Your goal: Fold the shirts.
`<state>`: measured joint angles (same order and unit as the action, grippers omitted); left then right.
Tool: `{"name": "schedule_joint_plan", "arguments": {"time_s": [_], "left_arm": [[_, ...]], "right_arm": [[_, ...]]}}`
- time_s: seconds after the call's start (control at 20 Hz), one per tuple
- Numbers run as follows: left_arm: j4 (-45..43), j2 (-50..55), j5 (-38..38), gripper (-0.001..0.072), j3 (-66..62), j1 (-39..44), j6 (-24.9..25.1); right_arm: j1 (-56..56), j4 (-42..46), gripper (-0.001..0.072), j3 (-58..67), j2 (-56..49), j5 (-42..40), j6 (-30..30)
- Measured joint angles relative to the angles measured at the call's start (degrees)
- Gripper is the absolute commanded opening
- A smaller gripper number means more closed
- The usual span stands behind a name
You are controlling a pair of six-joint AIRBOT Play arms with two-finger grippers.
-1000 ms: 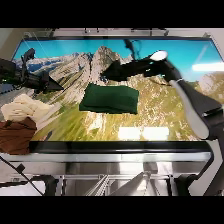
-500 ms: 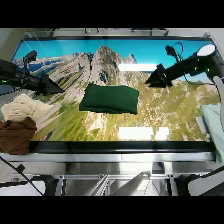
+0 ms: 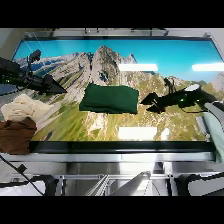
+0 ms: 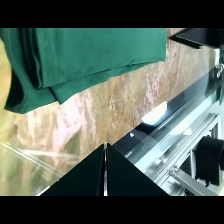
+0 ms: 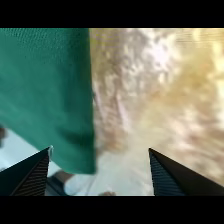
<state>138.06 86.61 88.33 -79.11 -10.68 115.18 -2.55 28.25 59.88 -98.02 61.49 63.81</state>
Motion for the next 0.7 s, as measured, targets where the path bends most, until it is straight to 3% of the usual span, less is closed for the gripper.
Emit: {"name": "schedule_joint_plan", "arguments": {"time_s": [0.3, 0.35, 0.4, 0.45, 0.7], "left_arm": [[-0.02, -0.02, 0.11, 0.0018, 0.00, 1.64, 0.94], [-0.04, -0.02, 0.13, 0.0018, 0.00, 1.73, 1.07], [-0.04, -0.02, 0.24, 0.0018, 0.00, 1.79, 1.11], [-0.04, -0.02, 0.26, 0.0018, 0.00, 1.84, 1.29], [-0.11, -0.02, 0.90, 0.0018, 0.00, 1.92, 1.31]], "right_arm": [[5.81, -11.17, 0.0551, 2.84, -5.86, -3.72, -3.89], [6.67, -11.82, 0.0376, 3.91, -6.64, -4.39, -3.89], [7.39, -11.85, 0.0100, 4.81, -7.30, -5.22, -3.91], [7.98, -11.82, 0.0022, 5.60, -7.80, -5.60, -3.96], [7.45, -13.94, 0.0020, 8.33, -5.05, -0.61, -4.09]]}}
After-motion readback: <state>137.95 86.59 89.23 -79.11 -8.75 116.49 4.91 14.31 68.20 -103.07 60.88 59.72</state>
